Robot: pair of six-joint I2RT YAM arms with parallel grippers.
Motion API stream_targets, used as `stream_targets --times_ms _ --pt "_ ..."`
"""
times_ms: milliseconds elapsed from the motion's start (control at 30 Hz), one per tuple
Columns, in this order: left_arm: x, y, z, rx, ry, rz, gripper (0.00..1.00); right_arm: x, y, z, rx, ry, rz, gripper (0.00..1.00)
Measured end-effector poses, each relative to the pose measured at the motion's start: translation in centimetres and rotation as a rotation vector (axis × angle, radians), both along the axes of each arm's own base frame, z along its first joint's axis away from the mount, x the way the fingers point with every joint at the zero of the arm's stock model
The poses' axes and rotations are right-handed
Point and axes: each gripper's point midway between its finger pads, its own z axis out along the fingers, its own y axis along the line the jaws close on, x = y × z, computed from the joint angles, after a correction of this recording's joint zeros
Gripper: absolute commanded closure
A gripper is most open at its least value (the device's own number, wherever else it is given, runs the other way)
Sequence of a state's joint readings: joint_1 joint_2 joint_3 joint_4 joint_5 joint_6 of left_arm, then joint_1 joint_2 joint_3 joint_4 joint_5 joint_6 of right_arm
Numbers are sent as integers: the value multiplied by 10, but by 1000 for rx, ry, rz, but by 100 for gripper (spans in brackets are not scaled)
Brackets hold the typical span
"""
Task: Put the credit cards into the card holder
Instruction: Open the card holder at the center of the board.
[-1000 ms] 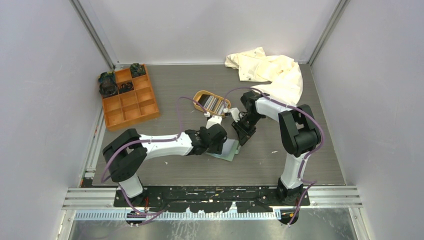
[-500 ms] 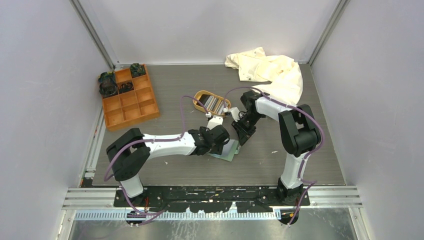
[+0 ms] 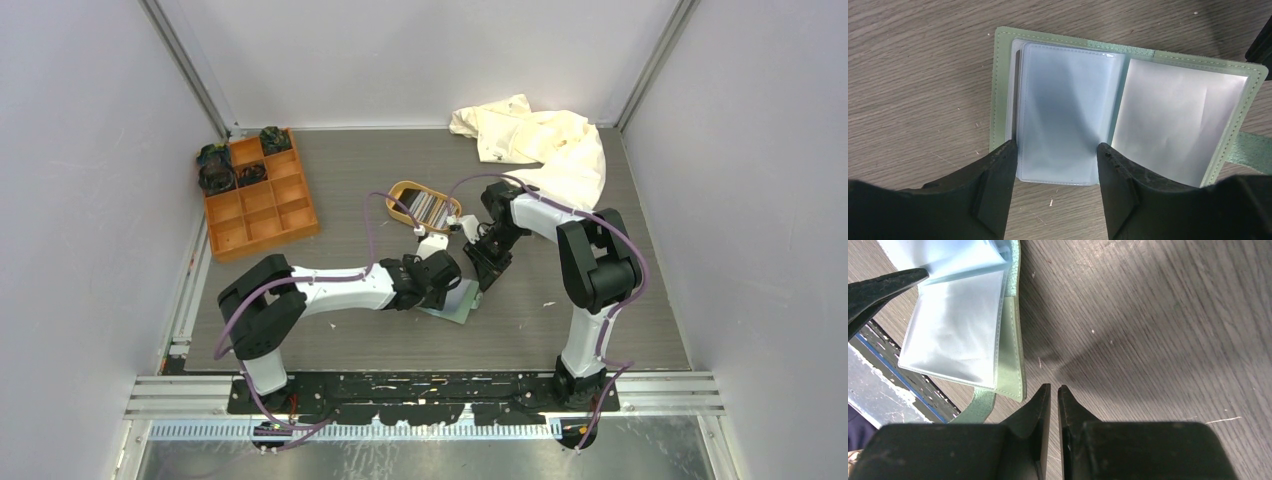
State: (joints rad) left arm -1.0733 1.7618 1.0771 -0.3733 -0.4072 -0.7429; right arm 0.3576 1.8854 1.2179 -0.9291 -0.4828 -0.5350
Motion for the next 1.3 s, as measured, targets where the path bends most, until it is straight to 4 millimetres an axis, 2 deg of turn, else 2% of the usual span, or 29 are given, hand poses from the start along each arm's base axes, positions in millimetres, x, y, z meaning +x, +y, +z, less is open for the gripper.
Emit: stream_targets --times_ms 633,900,1100,1300 --pt "-3 -6 1 -24 14 -15 53 -6 -1 -7 -13 48 -2 83" --pt "-10 -16 5 -61 30 -39 57 -7 -1 -7 -11 54 -7 83" --pt "-12 -21 14 -104 30 -50 58 -7 0 -7 -11 56 -9 83" --pt "-12 -30 33 -176 8 -64 57 -8 0 -8 -10 64 -10 83"
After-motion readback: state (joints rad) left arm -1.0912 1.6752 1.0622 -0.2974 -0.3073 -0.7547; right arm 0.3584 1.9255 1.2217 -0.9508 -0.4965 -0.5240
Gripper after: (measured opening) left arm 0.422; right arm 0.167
